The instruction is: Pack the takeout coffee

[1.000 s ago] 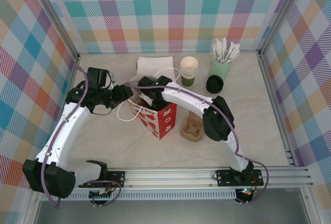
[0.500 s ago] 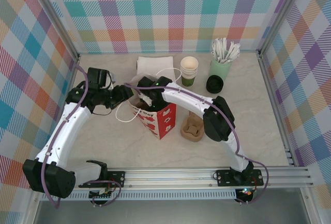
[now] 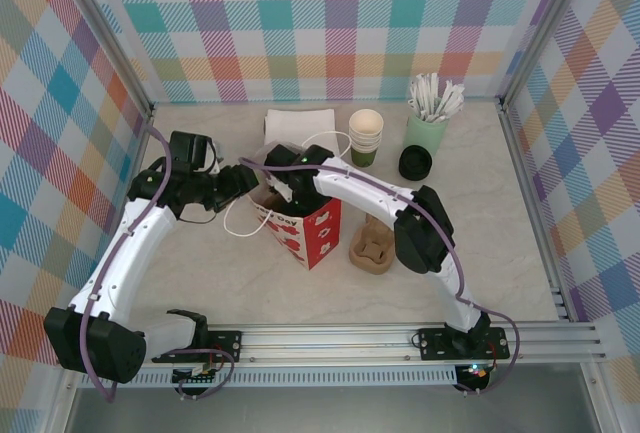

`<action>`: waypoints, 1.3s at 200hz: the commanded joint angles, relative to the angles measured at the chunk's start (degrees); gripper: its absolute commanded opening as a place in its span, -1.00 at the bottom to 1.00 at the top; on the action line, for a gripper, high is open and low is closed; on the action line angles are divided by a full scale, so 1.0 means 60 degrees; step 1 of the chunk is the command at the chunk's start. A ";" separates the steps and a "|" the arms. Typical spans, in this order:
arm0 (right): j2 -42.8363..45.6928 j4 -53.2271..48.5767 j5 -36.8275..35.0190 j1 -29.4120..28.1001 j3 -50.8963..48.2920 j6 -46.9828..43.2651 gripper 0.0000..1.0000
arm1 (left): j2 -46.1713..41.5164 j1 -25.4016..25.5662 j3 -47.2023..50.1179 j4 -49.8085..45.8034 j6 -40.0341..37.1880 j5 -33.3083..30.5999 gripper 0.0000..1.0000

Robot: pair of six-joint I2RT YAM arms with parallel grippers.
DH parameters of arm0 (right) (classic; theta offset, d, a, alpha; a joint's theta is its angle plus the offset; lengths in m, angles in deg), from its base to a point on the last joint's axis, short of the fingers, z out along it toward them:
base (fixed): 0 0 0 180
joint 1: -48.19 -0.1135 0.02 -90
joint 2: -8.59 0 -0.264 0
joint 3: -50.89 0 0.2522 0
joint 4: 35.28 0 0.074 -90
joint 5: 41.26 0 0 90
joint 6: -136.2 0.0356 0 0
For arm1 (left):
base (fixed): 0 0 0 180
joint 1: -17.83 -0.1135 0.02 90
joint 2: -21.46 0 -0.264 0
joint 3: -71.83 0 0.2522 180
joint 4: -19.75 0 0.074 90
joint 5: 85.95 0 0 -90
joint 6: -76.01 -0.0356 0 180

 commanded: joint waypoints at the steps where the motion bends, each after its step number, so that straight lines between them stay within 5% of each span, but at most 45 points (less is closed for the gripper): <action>1: 0.0389 -0.0344 -0.0052 -0.0042 0.0580 0.0221 0.99 | -0.0105 -0.0105 0.0165 0.0036 -0.0094 0.0136 0.18; 260: 0.1603 -0.2326 -0.0143 0.0111 0.4362 0.0925 1.00 | -0.0062 -0.0105 0.0372 0.0384 0.0147 0.0326 0.32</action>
